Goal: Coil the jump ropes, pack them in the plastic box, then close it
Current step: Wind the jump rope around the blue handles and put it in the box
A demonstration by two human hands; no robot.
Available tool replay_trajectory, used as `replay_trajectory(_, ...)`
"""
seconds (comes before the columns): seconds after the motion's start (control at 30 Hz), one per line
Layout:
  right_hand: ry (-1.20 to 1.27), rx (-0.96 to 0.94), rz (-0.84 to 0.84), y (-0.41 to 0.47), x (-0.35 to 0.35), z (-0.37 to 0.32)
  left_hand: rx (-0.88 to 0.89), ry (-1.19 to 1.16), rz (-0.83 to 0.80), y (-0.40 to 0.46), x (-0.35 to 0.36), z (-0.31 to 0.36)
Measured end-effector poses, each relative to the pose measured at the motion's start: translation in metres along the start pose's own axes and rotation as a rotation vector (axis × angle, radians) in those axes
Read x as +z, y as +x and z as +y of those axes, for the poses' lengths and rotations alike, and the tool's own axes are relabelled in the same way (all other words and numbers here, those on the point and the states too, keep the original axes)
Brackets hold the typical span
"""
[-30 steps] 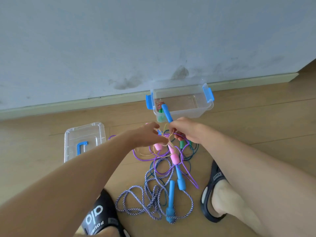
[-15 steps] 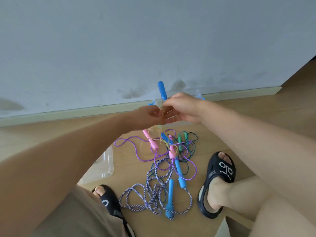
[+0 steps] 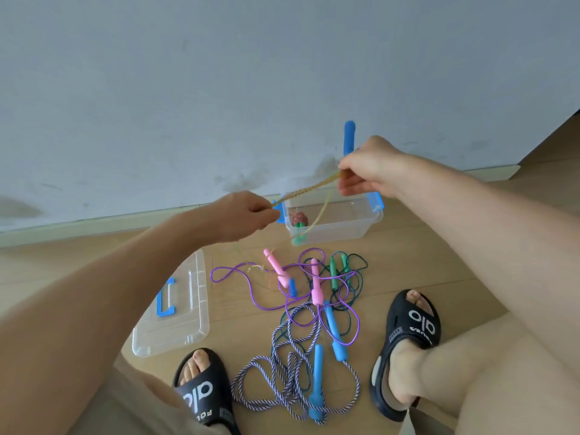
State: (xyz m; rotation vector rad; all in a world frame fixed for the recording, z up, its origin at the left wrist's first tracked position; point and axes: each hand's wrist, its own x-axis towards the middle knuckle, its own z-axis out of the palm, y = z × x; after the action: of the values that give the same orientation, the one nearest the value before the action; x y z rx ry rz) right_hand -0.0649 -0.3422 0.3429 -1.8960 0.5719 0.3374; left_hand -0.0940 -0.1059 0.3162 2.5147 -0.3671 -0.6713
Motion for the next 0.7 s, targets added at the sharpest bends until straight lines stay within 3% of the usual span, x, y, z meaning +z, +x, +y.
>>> replay_trajectory(0.07, -0.542, -0.050, 0.010, 0.001, 0.000, 0.001, 0.050, -0.021, 0.058, 0.001, -0.007, 0.002)
replay_trajectory(0.13, -0.788, -0.227, -0.050, -0.007, 0.011, -0.005, 0.107, -0.044, 0.076, 0.000, -0.010, 0.007)
replay_trajectory(0.23, -0.540, -0.422, -0.386, -0.027, 0.032, -0.023, 0.149, -0.041, 0.113, 0.000, -0.011, 0.014)
replay_trajectory(0.33, -0.514, -0.454, -0.627, -0.040, 0.048, -0.029, 0.170, -0.032, 0.182, 0.001, -0.018, 0.013)
replay_trajectory(0.5, -0.700, -0.438, -0.527, -0.030, 0.048, -0.020, 0.162, -0.106, 0.145, 0.000, -0.031, 0.001)
replay_trajectory(0.7, -1.072, -0.538, -0.211, -0.011, 0.027, -0.018, -0.105, 0.202, 0.124, 0.000, -0.040, -0.025)
